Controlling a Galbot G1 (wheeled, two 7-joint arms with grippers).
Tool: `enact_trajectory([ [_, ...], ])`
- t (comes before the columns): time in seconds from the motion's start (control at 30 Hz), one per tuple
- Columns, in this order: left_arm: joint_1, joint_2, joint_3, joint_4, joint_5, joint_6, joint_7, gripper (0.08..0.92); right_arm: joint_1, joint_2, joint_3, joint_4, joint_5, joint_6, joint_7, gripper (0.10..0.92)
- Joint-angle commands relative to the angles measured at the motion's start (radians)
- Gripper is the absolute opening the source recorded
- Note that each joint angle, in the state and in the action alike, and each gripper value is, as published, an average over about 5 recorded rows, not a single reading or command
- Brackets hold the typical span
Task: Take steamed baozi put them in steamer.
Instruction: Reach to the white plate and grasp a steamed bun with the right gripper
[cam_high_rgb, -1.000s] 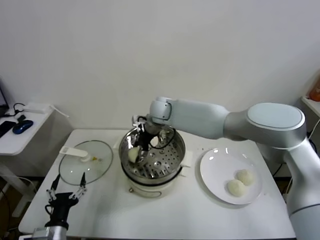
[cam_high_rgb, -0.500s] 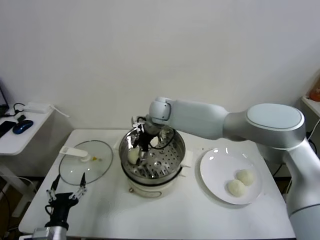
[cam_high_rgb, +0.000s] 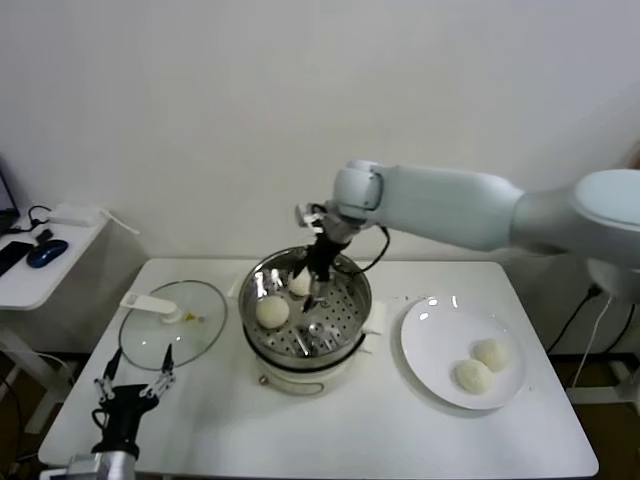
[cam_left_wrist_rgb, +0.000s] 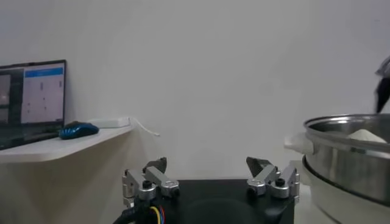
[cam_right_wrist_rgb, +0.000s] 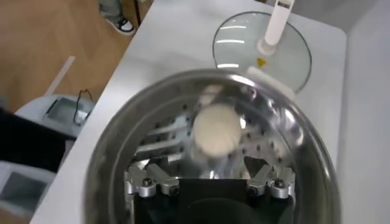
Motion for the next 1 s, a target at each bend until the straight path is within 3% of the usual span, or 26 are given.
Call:
enact_trajectory([
  [0.03, -0.014, -0.006, 0.006, -0.001, 0.009, 0.013, 0.000, 0.823, 0.205, -0.356, -0.126, 0.195, -0.151, 0.090, -0.121, 0.823],
  [0.43, 0.000, -0.008, -0.001, -0.007, -0.006, 0.017, -0.001, 0.823, -0.115, -0.633, -0.025, 0.203, -0.495, 0.133, -0.122, 0.823],
  [1.0, 0.015, -0.007, -0.014, 0.000, -0.011, 0.010, -0.003, 0.823, -0.439, -0.619, 0.161, 0.130, -0.691, 0.141, -0.096, 0.823],
])
